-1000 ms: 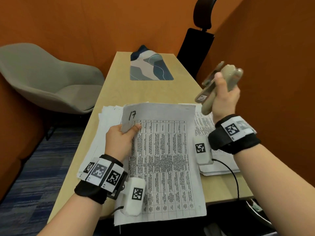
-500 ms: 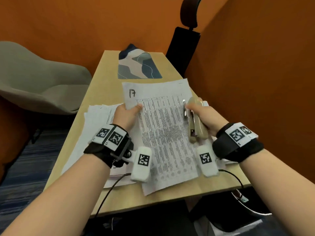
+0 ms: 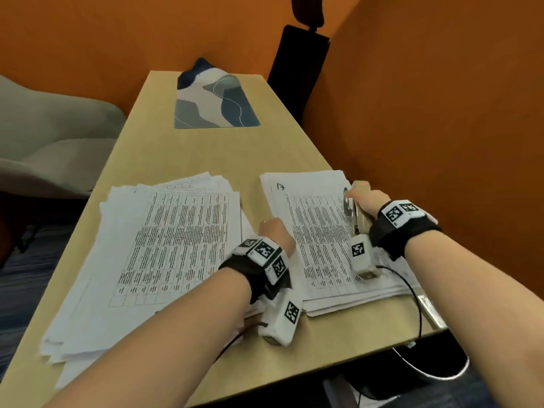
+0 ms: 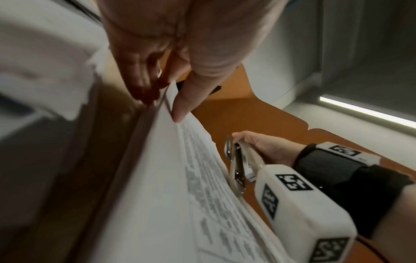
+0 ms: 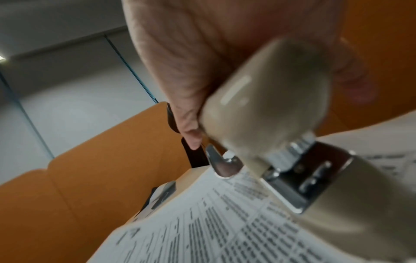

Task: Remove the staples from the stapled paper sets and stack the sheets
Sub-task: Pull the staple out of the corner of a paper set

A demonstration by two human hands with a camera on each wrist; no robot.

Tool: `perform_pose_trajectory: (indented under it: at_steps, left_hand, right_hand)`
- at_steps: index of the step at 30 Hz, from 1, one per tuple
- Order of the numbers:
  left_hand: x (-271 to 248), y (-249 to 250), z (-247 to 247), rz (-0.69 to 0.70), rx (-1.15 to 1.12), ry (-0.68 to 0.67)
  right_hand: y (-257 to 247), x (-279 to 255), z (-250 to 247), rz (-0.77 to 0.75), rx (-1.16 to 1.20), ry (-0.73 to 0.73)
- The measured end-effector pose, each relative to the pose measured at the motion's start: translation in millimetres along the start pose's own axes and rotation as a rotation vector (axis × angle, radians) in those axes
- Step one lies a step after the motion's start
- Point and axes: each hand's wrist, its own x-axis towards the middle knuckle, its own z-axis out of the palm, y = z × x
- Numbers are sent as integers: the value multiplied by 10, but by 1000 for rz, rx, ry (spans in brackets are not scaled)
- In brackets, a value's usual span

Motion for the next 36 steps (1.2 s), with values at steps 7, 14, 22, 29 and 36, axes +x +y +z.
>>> perform_pose_trajectory:
  at_steps: [7,14,22,29,36]
  left_hand:
    - [91,104,131,-88,-118,-107]
    - [38,56,-254,-47,-422,-29]
    - [81,-390,-1059,-64,-13,108]
    - [354,-998,-1445,-160,667,4]
    - [531,-1234,-1590,-118,702,-66]
  right_hand:
    - [-29,157,107,-48,-202,-58]
    - [-295,22,233,-265,-436,-121]
    - [-647,-363,676,-554,-939,76]
    - [-1242,-715,1269,-766,-743,-276]
    - [-1271,-517,1478,-575,-439,-250]
